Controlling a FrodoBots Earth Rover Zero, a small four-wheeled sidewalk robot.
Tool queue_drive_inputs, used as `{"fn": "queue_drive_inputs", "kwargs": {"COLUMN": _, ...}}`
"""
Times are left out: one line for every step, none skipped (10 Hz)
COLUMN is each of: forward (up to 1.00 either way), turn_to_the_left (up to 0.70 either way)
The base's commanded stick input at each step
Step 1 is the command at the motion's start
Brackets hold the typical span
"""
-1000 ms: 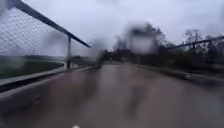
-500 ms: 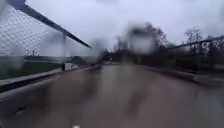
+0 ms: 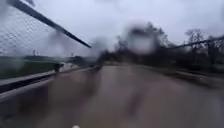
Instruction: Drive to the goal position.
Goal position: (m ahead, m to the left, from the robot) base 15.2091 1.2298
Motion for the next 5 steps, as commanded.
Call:
{"fn": "queue_drive_inputs", "kwargs": {"forward": 0.70, "turn_to_the_left": 0.00}}
{"fn": "queue_drive_inputs", "kwargs": {"forward": 0.70, "turn_to_the_left": 0.00}}
{"fn": "queue_drive_inputs", "kwargs": {"forward": 0.70, "turn_to_the_left": 0.00}}
{"fn": "queue_drive_inputs", "kwargs": {"forward": 0.70, "turn_to_the_left": 0.00}}
{"fn": "queue_drive_inputs", "kwargs": {"forward": 0.70, "turn_to_the_left": 0.00}}
